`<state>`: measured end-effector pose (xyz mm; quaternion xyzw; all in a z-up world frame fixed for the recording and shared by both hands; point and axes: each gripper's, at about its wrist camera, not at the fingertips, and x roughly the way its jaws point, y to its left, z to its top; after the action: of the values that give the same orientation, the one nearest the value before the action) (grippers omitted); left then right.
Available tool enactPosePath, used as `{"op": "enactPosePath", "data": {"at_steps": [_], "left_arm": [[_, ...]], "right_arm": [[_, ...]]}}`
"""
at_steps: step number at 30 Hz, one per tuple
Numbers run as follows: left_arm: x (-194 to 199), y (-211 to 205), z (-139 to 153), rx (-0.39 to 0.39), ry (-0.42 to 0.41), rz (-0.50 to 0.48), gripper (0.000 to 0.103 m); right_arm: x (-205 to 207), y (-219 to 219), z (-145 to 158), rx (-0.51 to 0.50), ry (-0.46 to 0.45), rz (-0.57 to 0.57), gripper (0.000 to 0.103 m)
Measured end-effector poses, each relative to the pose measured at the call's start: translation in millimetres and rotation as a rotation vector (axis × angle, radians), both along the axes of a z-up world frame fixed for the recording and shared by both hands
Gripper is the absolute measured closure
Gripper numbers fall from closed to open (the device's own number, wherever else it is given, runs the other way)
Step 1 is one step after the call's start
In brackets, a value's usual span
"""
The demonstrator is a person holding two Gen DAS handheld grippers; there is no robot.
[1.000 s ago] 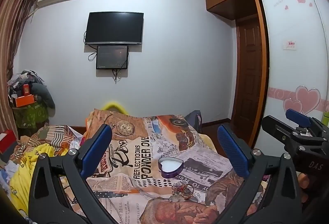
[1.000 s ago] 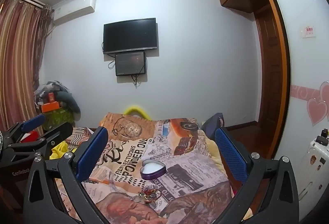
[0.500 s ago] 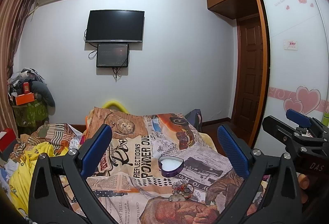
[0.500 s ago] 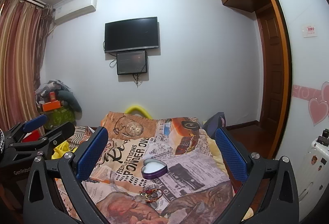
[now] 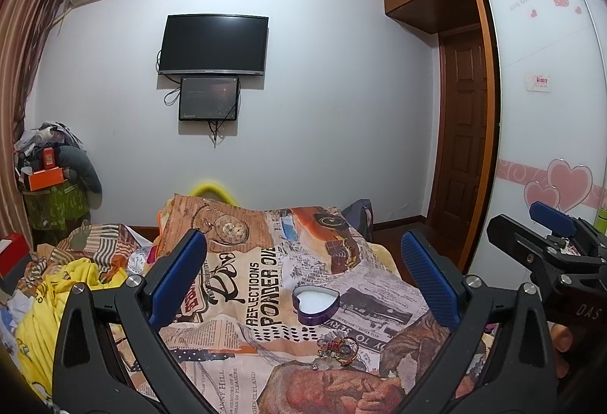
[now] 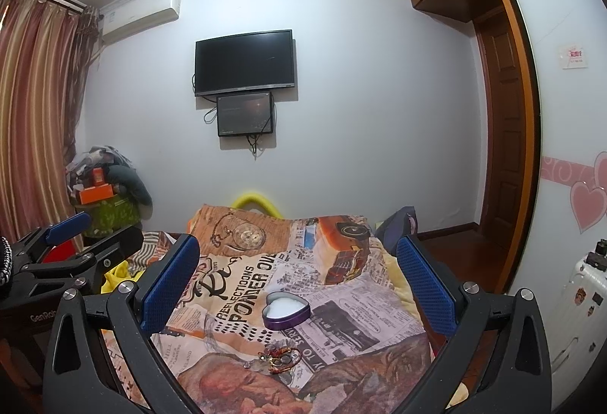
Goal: Organize jewelry
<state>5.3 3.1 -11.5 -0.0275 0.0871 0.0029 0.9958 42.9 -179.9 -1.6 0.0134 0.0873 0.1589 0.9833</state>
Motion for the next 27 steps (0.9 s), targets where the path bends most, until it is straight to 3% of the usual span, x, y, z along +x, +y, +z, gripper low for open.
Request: {"op": "enactPosePath", "data": {"at_steps": [27], "left_arm": [[1.0,-1.7,0.9,-0.002,0.011,-0.004,0.000]], "right_arm": [[-2.4,-0.1,3.4,0.005,-0.001,0.007,0.000]]}}
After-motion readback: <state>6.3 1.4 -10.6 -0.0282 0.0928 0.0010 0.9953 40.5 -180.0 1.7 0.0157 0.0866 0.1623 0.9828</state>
